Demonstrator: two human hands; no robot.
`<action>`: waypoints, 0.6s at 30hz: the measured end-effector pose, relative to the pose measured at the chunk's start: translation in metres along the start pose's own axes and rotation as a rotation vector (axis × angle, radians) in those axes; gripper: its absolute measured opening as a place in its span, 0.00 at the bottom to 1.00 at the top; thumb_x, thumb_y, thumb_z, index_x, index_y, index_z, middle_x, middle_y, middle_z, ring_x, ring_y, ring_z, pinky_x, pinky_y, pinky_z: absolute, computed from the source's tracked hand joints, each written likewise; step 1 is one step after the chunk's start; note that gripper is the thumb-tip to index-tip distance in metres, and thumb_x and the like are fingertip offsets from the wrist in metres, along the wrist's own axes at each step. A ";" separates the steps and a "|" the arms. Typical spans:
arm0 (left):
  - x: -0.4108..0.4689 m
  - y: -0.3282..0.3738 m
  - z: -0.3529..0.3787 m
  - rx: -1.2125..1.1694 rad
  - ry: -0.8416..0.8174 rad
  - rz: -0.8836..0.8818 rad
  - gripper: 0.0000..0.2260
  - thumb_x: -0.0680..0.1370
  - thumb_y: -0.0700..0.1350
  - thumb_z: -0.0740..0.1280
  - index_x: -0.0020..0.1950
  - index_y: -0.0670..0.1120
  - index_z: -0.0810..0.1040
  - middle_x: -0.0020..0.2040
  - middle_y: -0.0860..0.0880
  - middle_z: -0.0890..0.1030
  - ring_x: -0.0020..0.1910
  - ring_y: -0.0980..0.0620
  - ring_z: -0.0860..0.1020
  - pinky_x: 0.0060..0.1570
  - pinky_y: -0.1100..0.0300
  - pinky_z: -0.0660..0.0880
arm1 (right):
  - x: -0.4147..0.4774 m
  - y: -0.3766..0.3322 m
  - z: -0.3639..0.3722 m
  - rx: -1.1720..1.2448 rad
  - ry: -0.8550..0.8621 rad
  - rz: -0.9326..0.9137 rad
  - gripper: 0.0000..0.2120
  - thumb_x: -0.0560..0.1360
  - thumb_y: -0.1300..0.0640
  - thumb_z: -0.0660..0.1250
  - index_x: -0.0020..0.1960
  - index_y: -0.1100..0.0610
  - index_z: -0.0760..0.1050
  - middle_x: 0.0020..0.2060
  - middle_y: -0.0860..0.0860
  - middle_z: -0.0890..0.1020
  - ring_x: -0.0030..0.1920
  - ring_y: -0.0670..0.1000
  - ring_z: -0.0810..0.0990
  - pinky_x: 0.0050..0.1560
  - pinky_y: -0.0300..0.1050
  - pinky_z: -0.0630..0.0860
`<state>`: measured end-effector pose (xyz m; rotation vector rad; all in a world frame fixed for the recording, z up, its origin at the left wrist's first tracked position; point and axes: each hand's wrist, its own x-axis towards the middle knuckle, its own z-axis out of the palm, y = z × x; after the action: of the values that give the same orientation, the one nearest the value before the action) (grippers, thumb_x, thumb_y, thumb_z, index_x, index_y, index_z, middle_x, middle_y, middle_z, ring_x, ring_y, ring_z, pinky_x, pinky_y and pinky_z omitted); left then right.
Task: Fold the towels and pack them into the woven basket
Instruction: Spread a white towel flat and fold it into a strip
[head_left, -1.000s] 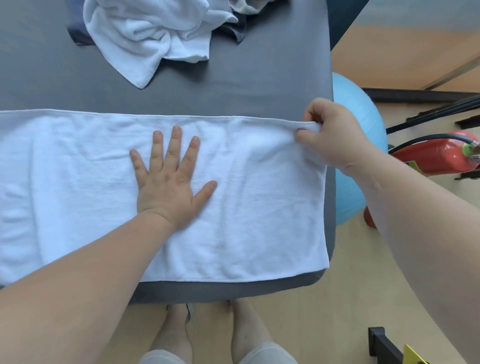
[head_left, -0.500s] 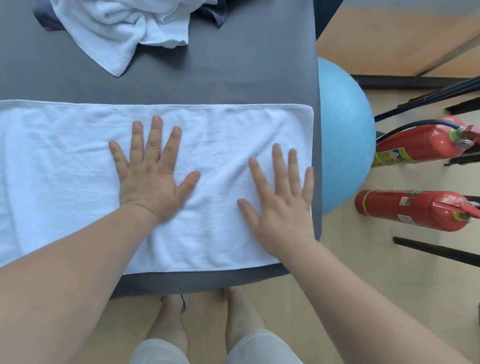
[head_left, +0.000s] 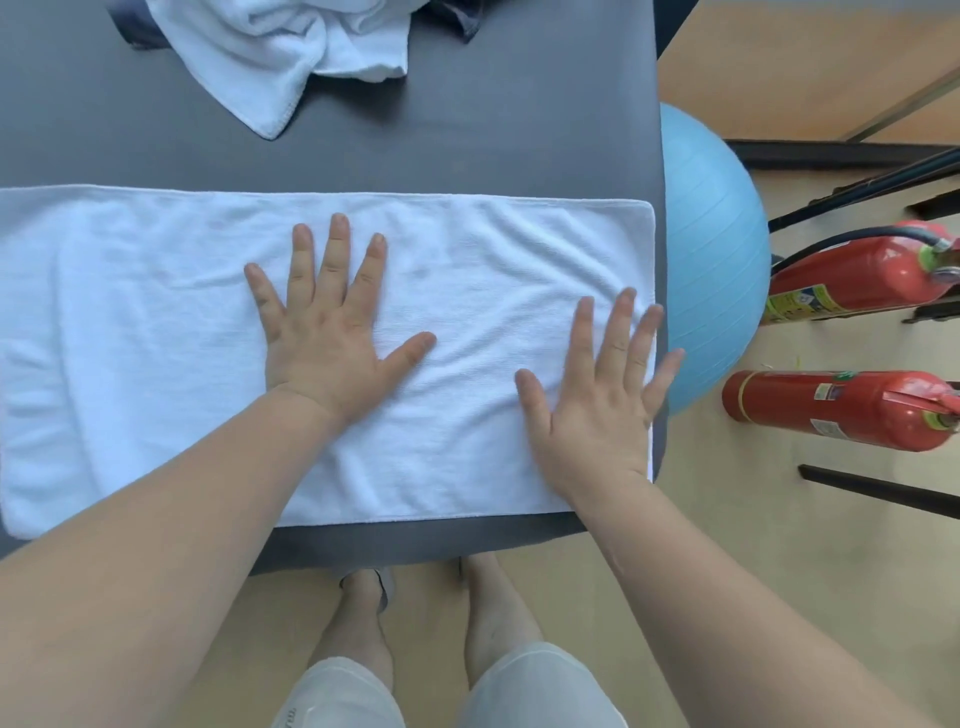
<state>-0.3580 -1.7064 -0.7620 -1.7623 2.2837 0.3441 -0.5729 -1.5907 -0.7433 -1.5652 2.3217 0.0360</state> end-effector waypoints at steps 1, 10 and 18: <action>-0.003 -0.004 -0.001 -0.020 0.013 -0.005 0.42 0.74 0.76 0.46 0.80 0.56 0.37 0.80 0.52 0.33 0.79 0.45 0.33 0.73 0.32 0.36 | 0.006 -0.018 -0.005 -0.005 0.014 -0.104 0.39 0.80 0.33 0.46 0.83 0.53 0.43 0.81 0.57 0.39 0.80 0.60 0.34 0.76 0.68 0.35; -0.060 -0.103 0.002 -0.093 0.073 -0.151 0.37 0.77 0.69 0.49 0.82 0.55 0.45 0.82 0.48 0.41 0.80 0.44 0.39 0.73 0.31 0.38 | 0.027 -0.093 0.033 -0.216 -0.088 -0.467 0.34 0.80 0.31 0.46 0.82 0.43 0.44 0.82 0.47 0.41 0.81 0.56 0.35 0.78 0.66 0.39; -0.107 -0.190 0.016 -0.181 0.045 -0.225 0.35 0.78 0.67 0.47 0.82 0.52 0.51 0.82 0.47 0.46 0.80 0.42 0.45 0.74 0.32 0.44 | 0.039 -0.062 0.018 -0.118 -0.038 0.004 0.35 0.78 0.29 0.41 0.81 0.40 0.40 0.81 0.46 0.37 0.80 0.54 0.34 0.78 0.64 0.38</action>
<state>-0.1473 -1.6502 -0.7502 -2.1108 2.1118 0.4850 -0.5254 -1.6459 -0.7614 -1.6004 2.3312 0.2049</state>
